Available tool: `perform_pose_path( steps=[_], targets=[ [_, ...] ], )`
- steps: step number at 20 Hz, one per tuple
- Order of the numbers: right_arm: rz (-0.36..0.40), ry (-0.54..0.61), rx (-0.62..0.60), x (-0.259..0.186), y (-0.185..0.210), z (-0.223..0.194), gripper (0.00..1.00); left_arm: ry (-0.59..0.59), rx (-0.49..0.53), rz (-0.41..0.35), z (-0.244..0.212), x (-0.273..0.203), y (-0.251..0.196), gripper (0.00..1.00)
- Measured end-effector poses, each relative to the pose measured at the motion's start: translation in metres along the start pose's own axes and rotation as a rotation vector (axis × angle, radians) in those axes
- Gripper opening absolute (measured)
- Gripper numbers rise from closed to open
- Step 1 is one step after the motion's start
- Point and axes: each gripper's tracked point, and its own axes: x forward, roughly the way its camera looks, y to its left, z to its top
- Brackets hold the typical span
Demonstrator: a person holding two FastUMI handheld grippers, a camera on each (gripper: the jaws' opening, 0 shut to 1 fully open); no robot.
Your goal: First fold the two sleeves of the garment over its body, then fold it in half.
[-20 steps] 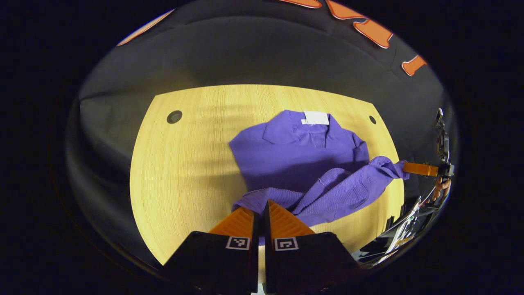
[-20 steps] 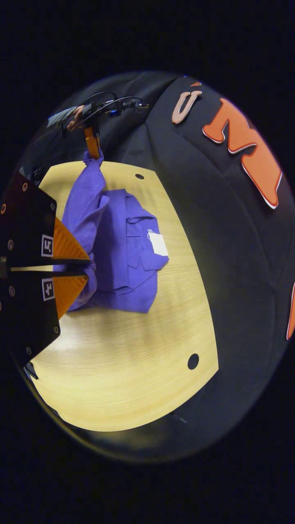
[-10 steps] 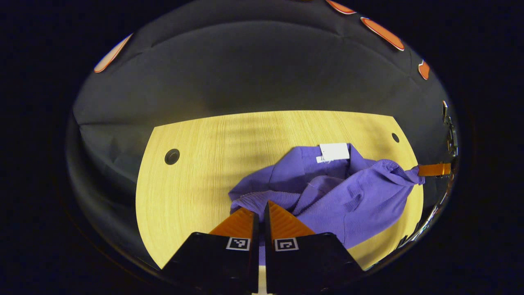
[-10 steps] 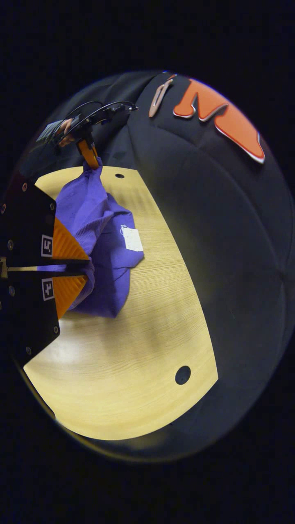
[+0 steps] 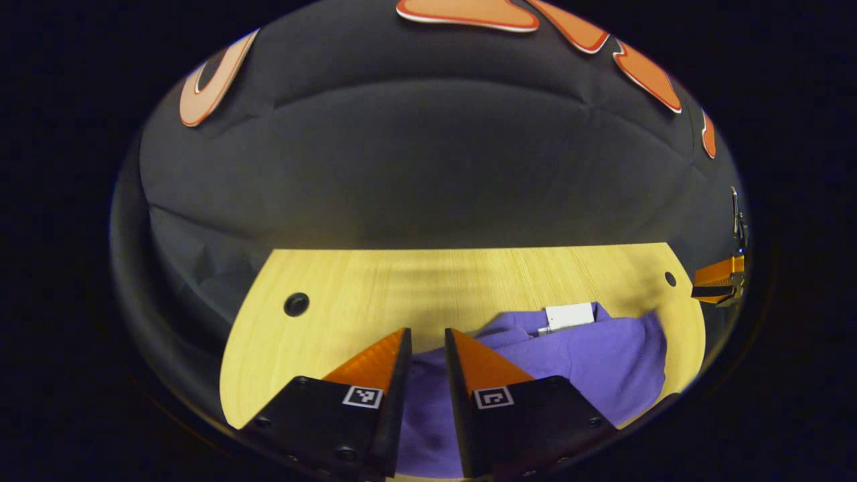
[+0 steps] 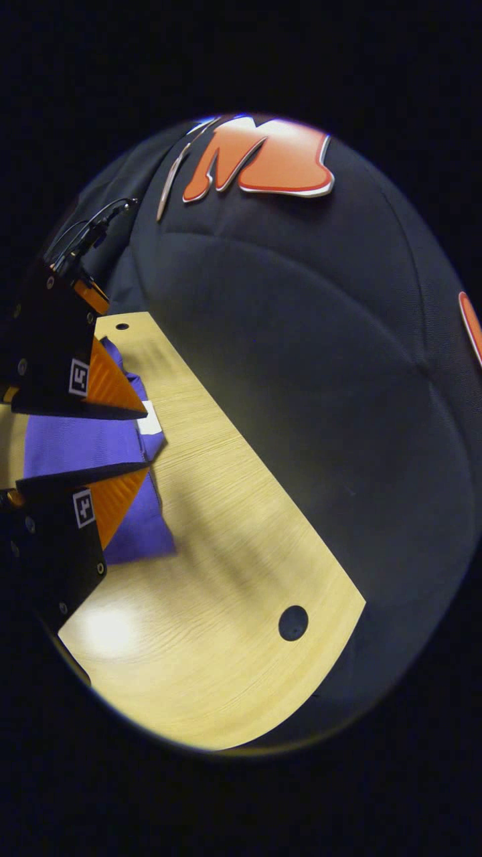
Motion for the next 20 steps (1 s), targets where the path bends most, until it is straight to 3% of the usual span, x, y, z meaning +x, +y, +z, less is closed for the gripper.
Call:
perform_pose_path(
  steps=[3,4,8,10,14,20],
  targets=[
    [-0.022,-0.061,-0.090,-0.018,0.001,0.001,0.45,-0.057,-0.016,-0.014,0.016,-0.025,0.000,0.75],
    [-0.040,-0.070,-0.122,-0.024,-0.001,-0.002,0.56,-0.079,-0.028,-0.020,0.018,-0.031,-0.001,0.86],
    [-0.048,-0.076,-0.204,-0.045,0.014,-0.022,0.85,-0.143,-0.076,-0.055,0.029,-0.068,-0.002,0.88],
    [-0.057,-0.115,-0.240,-0.059,0.021,-0.025,0.92,-0.193,-0.037,-0.075,0.033,-0.089,-0.006,0.88],
    [-0.086,-0.247,-0.331,-0.087,0.038,-0.023,0.96,-0.321,0.077,-0.066,0.039,-0.141,-0.020,0.93],
    [-0.081,-0.373,-0.449,-0.140,0.074,-0.053,0.97,-0.477,0.049,-0.119,0.045,-0.221,-0.019,0.93]
  ],
)
